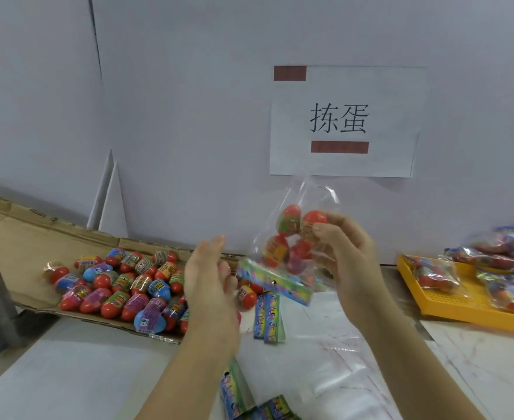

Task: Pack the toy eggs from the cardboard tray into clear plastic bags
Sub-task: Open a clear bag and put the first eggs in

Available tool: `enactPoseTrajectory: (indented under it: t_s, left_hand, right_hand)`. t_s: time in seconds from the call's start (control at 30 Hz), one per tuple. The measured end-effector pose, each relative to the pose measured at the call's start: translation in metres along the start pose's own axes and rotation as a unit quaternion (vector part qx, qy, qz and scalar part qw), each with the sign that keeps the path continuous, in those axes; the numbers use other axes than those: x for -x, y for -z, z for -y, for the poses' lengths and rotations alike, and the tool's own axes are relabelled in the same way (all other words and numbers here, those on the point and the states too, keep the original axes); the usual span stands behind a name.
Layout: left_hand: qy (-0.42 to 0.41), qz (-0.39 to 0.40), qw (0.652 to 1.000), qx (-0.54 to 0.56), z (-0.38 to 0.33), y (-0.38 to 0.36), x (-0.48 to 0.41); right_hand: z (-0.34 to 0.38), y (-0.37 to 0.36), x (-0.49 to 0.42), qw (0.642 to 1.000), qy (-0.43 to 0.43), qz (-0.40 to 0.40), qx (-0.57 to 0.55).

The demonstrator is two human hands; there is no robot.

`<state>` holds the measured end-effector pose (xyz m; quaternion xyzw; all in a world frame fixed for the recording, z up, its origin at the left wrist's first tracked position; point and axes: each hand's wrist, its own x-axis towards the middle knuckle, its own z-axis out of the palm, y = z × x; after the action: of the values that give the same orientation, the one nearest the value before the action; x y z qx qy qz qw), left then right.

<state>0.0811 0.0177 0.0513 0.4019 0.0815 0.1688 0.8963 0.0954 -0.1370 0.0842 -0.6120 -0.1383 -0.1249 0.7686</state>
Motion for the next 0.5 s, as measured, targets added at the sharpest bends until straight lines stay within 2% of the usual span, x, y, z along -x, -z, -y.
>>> enactPoseTrajectory:
  t_s: [0.07, 0.13, 0.23, 0.33, 0.5]
  left_hand:
    - [-0.027, 0.033, 0.996, -0.077, -0.012, 0.001, -0.003]
    - [0.017, 0.081, 0.988, -0.130, -0.017, 0.000, -0.009]
    - [0.081, 0.167, 0.969, -0.162, -0.012, 0.003, -0.010]
    - [0.069, 0.271, 0.951, -0.128, -0.010, 0.004, 0.000]
    - [0.050, 0.239, 0.963, -0.116, -0.007, 0.003, 0.005]
  right_hand:
    - [0.005, 0.008, -0.002, 0.998, -0.007, 0.054, 0.011]
    - [0.008, 0.010, -0.002, 0.994, -0.027, 0.107, 0.020]
    - [0.006, 0.005, 0.001, 0.988, -0.041, 0.146, 0.036]
    - [0.002, -0.003, 0.004, 0.987, -0.049, 0.143, 0.045]
    - [-0.002, -0.009, 0.006, 0.988, -0.043, 0.123, 0.087]
